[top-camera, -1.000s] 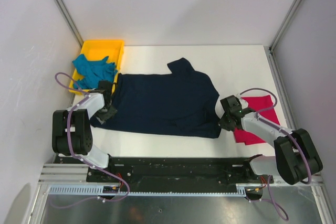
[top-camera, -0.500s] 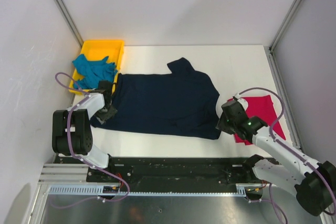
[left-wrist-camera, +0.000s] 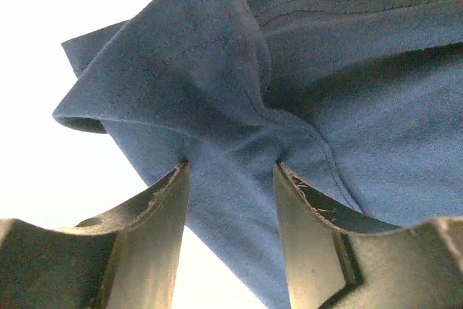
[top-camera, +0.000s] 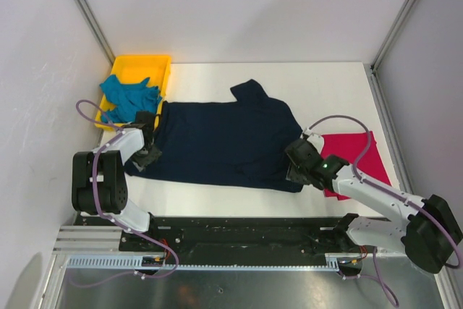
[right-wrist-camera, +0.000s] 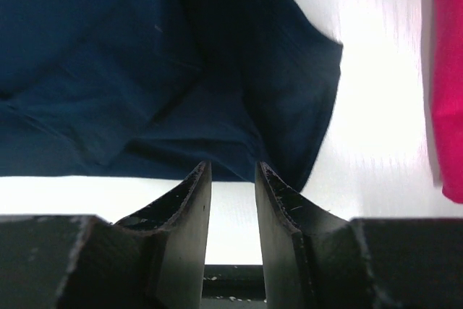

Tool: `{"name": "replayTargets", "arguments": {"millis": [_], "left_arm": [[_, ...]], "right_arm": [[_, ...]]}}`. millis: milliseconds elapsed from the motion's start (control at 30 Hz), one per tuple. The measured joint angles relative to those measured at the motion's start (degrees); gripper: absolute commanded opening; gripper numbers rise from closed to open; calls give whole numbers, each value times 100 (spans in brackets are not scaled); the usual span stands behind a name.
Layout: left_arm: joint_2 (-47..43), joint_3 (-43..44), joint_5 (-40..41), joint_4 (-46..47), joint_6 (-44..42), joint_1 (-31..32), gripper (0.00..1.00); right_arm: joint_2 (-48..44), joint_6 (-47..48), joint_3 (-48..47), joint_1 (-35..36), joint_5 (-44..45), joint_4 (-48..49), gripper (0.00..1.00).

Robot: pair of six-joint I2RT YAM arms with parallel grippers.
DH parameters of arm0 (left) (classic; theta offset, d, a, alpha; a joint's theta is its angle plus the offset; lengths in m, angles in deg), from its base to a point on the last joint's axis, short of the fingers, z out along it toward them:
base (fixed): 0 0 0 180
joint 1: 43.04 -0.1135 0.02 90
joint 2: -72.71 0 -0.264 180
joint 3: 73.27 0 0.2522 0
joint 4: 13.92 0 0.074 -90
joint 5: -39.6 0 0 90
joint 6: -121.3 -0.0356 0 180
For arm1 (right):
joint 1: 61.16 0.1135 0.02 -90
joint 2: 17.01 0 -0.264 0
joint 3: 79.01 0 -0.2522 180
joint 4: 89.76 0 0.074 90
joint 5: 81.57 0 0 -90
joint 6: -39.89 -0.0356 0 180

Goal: Fold and stack the t-shirts
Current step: Fold the flattened tshirt in 1/3 of the way

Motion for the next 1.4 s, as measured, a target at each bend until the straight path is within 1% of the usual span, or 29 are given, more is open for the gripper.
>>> {"name": "replayTargets", "arguments": {"millis": [133, 267, 400, 533, 633, 767, 933, 1033, 1100, 1167, 1300, 1400], "left_arm": [[-15, 0, -22, -4, -72, 17, 65], [-293, 4, -72, -42, -243, 50, 70], [-841, 90, -168, -66, -448, 170, 71], [-1228, 232, -326, -59, -612, 568, 69], [-1401, 291, -538, -50, -717, 999, 67], [-1381, 306, -933, -50, -745, 1810, 64], [-1034, 396, -1486, 118, -704, 3228, 61], [-713, 509, -1836, 284, -691, 3853, 59], [-485, 629, -2015, 352, -686, 4135, 58], [-203, 804, -2179, 446, -680, 4415, 58], [345, 1123, -2448, 686, -627, 4909, 57], [608, 1237, -2597, 811, -542, 5139, 56]], "right_arm": [[7, 247, -511, -66, 216, 9, 40], [210, 505, -940, -155, 332, 129, 44], [664, 769, -1075, -323, 271, 369, 49], [1198, 1010, -1150, -525, 166, 522, 48], [1523, 1143, -1244, -608, 109, 621, 45], [1738, 1215, -1325, -686, -11, 739, 38], [1930, 1237, -1368, -785, -216, 903, 23], [2009, 1228, -1368, -835, -337, 929, 14], [2026, 1220, -1368, -870, -407, 929, 7], [2037, 1204, -1368, -901, -459, 931, 3], [2057, 1167, -1368, -970, -568, 935, 0], [2061, 1147, -1368, -1010, -623, 944, 0]]}}
